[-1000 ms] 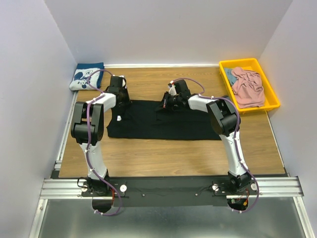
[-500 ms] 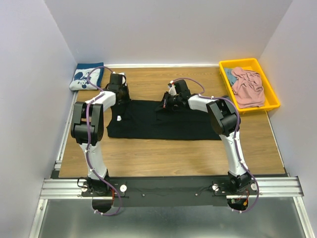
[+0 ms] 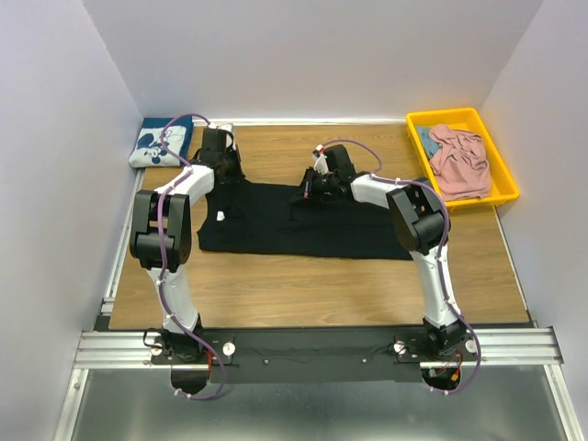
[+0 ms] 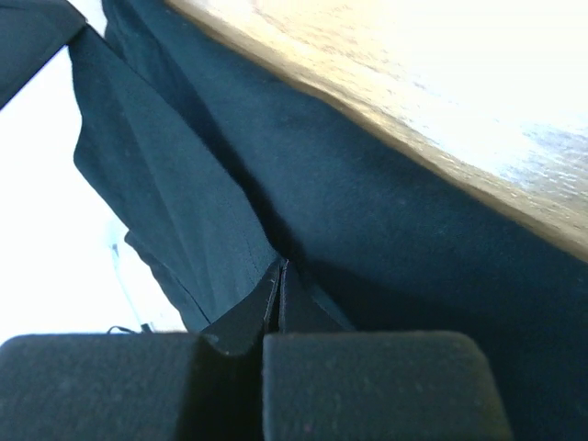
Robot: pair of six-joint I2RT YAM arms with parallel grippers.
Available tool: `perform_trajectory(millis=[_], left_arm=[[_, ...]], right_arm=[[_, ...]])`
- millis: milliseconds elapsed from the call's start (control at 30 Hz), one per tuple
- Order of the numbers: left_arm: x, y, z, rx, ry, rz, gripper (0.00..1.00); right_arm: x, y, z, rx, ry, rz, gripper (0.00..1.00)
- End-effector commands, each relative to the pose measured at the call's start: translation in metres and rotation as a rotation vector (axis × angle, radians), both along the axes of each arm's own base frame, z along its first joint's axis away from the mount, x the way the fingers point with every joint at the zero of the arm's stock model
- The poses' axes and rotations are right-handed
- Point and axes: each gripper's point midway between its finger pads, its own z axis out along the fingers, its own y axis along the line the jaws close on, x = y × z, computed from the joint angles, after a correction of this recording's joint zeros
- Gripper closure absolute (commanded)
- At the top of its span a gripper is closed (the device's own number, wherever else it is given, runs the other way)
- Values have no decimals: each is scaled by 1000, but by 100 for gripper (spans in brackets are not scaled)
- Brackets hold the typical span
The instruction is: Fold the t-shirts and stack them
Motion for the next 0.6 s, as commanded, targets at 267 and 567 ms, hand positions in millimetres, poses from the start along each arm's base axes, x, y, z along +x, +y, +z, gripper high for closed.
perform_trajectory(millis=[267,567], left_arm=[[5,-11,32,-26,-112,-67,100],[0,-16,33,-51,-151,-93,100]], right_arm=[[13,-7,35,-67,-207,8,99],[3,-18,25,-135,-226,50,99]])
